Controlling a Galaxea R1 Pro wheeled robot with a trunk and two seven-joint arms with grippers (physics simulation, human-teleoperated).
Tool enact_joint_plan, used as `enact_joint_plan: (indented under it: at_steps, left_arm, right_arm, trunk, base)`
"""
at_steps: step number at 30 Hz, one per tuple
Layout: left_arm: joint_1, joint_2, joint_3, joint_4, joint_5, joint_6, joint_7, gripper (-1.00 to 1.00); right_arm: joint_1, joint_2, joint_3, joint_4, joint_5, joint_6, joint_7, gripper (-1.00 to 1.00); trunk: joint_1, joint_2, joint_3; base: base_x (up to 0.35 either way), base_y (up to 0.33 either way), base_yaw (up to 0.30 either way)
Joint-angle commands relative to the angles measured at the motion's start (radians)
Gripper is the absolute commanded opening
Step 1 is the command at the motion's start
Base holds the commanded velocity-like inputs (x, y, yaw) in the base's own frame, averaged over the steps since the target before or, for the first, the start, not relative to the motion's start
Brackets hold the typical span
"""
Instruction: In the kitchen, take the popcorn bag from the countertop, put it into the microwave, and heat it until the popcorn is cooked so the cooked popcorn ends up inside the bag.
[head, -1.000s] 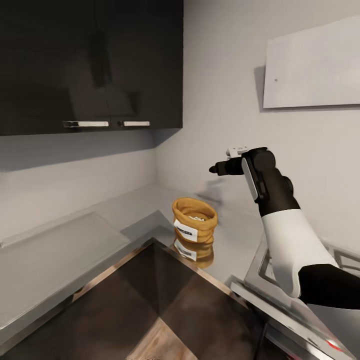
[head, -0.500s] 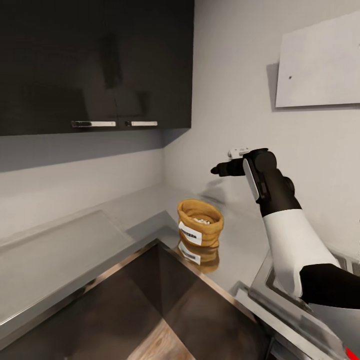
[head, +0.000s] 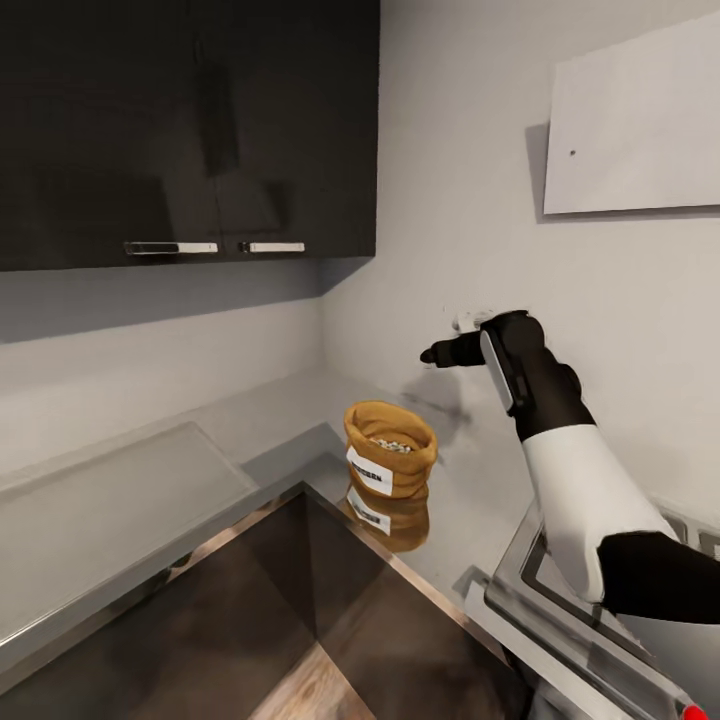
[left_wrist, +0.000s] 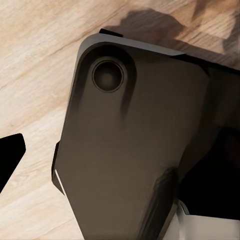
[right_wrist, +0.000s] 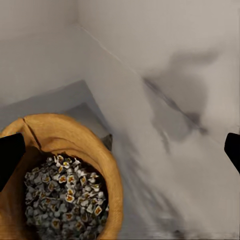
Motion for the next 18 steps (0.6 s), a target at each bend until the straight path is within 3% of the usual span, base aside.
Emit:
enact_joint_plan:
  at_steps: [1, 4, 14, 18]
  left_arm:
    - [0.0, 0.0, 0.002, -0.001, 0.006, -0.001, 0.0, 1.0]
    - [0.0, 0.0, 0.002, -0.001, 0.007, -0.001, -0.001, 1.0]
    - [0.0, 0.001, 0.002, -0.001, 0.007, -0.001, 0.0, 1.0]
    - [0.0, 0.001, 0.002, -0.001, 0.007, -0.001, 0.0, 1.0]
  right_arm:
    - [0.008, 0.0, 0.0, 0.014, 0.009, 0.003, 0.009, 1.0]
    - [0.034, 0.001, 0.001, 0.094, 0.007, 0.003, 0.012, 1.0]
    - [0.04, 0.01, 0.003, 0.297, 0.009, 0.003, 0.012, 1.0]
    - [0.04, 0.011, 0.002, 0.307, 0.008, 0.003, 0.015, 1.0]
  trunk:
    - [0.0, -0.001, -0.001]
    - [0.0, -0.001, -0.001]
    - [0.0, -0.001, -0.001]
    - [0.0, -0.001, -0.001]
  base:
    - [0.0, 0.0, 0.0]
    - [0.0, 0.0, 0.0]
    - [0.0, 0.0, 0.0]
    - [0.0, 0.0, 0.0]
